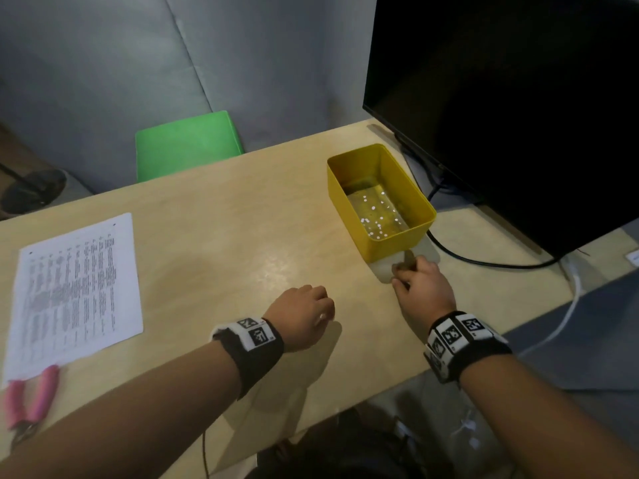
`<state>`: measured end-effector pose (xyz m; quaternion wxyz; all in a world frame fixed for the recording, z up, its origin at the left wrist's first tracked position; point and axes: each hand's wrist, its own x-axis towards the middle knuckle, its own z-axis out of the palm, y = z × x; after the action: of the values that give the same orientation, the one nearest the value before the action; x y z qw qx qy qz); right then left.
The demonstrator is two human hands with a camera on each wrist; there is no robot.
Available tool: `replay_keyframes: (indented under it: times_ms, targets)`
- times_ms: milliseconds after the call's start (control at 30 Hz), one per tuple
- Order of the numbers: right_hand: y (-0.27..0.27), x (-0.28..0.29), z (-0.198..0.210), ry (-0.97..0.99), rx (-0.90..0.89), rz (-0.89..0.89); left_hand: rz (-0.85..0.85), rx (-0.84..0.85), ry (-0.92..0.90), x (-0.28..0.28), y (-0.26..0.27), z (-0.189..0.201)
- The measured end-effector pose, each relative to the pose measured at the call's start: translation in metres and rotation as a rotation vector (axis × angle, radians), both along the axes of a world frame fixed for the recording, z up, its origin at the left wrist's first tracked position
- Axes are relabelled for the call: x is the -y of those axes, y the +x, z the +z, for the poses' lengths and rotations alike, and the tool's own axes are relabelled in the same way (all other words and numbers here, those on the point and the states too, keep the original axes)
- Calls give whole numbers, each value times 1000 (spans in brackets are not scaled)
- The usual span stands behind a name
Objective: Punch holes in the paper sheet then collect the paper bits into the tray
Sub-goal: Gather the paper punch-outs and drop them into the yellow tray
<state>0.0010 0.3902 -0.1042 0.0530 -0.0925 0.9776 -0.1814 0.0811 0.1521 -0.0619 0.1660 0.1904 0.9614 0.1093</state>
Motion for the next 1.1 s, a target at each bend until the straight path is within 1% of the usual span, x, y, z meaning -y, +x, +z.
replay_keyframes:
  times_ms: [167, 233, 333, 500, 667, 767, 833, 900, 1000, 1100]
  targets:
    - [13, 7, -4, -76, -16, -1, -267, 97, -88, -9, 30, -5]
    - [19, 12, -4, -84, -29, 2, -333, 109, -93, -14, 38, -4]
    - [28, 18, -3, -60, -28, 8, -378, 112, -98, -20, 46, -3]
    - [36, 24, 1, -43, 5, -15, -373, 127, -139, -25, 52, 0]
    - [34, 25, 4, -41, 11, -17, -264, 116, -189, -26, 50, -1]
    - [34, 26, 5, -53, 21, -1, -133, 142, -178, -22, 45, -3]
    - [35, 27, 7, -65, 16, 29, -16, 137, -128, -16, 38, -4]
    - [37, 29, 8, -79, 26, 71, 90, 115, -91, -9, 30, -3]
    - [38, 36, 10, -81, 76, 166, 194, 46, -100, 1, 18, -4]
    - [39, 43, 10, -107, 97, 209, 301, 0, -110, 8, 11, -4]
